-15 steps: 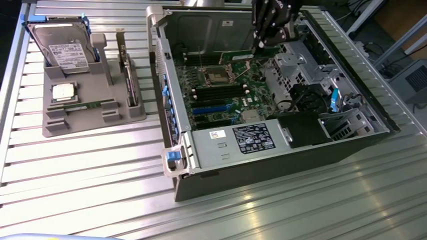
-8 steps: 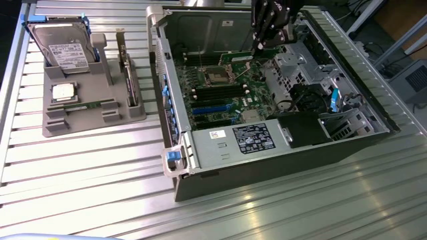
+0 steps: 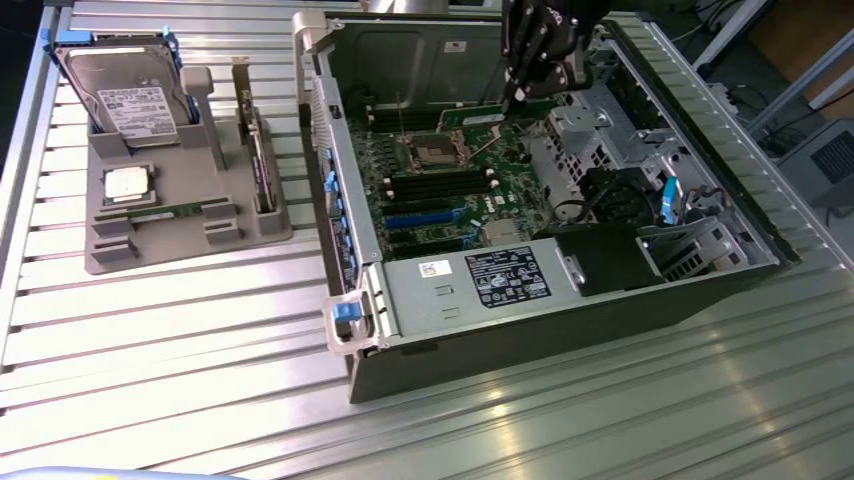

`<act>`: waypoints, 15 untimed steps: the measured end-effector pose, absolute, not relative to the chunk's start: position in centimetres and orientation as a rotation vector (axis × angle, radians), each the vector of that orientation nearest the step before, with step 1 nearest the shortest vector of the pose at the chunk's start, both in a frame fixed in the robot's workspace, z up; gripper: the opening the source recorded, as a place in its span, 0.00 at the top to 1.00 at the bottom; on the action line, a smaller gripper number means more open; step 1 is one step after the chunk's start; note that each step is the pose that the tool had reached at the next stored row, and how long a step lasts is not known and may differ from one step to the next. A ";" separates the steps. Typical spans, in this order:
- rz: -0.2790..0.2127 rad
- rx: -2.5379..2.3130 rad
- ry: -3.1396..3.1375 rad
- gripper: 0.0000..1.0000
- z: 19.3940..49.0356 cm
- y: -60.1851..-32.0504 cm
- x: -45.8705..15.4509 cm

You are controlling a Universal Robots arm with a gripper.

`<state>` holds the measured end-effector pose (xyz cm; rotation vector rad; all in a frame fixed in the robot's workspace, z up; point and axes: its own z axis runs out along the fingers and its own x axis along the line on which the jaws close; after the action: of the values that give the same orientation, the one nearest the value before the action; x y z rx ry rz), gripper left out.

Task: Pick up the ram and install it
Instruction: 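Insert the ram into the slot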

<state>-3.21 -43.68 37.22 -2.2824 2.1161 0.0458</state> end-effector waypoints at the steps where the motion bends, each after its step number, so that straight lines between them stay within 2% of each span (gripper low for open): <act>1: 0.046 -2.282 2.116 0.88 37.2 -43.7 -3.2; 15: 0.046 -2.282 2.116 0.88 36.4 -43.7 -3.2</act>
<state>-3.21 -43.68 36.43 -2.2824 2.1161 0.0458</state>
